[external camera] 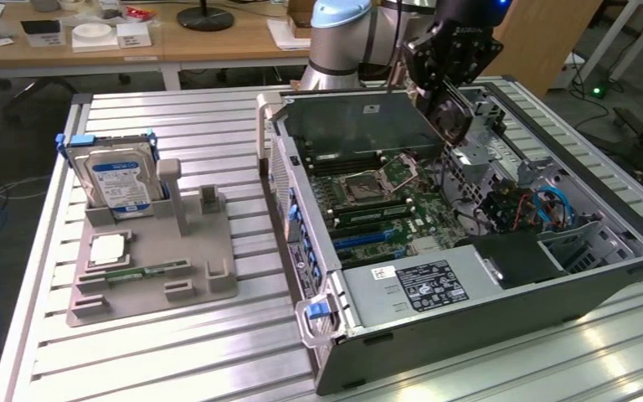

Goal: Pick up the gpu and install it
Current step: 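Pick up the gpu and move the gpu toward the slot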

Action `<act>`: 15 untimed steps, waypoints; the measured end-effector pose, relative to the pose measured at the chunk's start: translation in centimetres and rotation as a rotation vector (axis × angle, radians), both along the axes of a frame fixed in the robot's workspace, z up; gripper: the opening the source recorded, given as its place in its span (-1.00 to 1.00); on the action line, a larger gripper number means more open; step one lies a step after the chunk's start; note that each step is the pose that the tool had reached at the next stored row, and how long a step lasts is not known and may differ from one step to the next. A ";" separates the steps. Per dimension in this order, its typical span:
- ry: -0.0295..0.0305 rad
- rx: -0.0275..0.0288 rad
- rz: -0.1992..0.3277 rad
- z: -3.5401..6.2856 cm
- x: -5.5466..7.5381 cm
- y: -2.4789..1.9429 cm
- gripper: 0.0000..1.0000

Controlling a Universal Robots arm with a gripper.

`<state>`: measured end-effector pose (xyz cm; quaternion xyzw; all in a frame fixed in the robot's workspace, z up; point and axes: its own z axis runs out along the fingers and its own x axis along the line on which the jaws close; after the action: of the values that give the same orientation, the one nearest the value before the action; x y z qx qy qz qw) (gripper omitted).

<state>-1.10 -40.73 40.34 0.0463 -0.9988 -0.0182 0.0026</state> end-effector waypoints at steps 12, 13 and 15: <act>0.0000 0.0003 0.116 0.00 0.0 0.00 -0.44; 0.0000 0.0003 0.126 0.00 0.0 0.00 -0.44; 0.0000 0.0003 0.134 0.00 0.0 0.00 -0.44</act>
<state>-1.07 -40.73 40.34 0.1131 -0.9934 -0.0181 0.0038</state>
